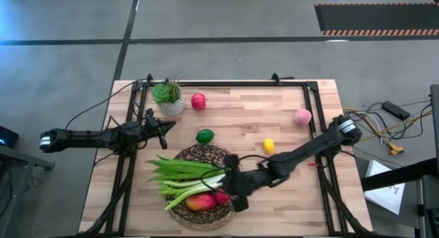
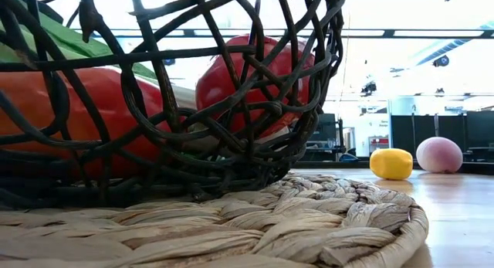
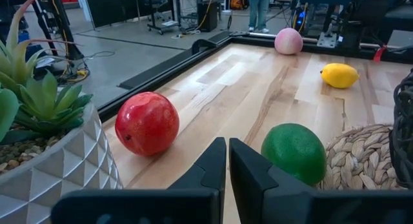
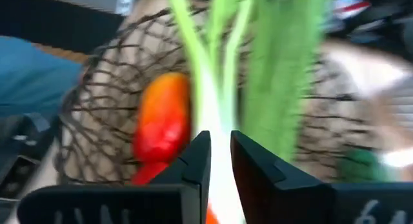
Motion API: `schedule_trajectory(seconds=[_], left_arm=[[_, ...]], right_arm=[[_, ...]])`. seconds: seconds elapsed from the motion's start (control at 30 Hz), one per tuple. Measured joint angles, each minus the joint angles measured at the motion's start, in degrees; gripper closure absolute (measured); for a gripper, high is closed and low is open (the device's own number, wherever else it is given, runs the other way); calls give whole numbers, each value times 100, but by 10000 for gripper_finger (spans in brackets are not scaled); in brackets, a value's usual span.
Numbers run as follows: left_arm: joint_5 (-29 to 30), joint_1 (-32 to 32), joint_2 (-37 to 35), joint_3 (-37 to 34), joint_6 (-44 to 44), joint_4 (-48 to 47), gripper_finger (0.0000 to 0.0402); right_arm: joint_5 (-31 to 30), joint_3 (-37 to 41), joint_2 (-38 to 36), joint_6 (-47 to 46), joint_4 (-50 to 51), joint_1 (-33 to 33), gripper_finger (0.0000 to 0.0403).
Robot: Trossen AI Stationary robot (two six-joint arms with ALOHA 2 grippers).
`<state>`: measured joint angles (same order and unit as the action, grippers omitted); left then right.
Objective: Build produce basket
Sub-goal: Put the lemon into the mesh basket
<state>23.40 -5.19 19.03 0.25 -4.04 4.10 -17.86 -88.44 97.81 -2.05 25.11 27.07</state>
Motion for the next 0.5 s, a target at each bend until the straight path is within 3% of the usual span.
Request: schedule_trajectory(seconds=[0.13,0.23,0.37,0.5], left_arm=[[1,0,5,0,0,1,398],[2,0,7,0,1,0,398],[0,1,-3,0,0,0,398],[0,0,-2,0,-1,0,398]], right_arm=[[-1346,78,-457,-326,1107,401,349],[-2130,287,-773,-1298,2158,640,349],[-2629,1059,-1225,-2935,3152,817,349],[-2986,2339,-1704,-4600,3327,862,349]])
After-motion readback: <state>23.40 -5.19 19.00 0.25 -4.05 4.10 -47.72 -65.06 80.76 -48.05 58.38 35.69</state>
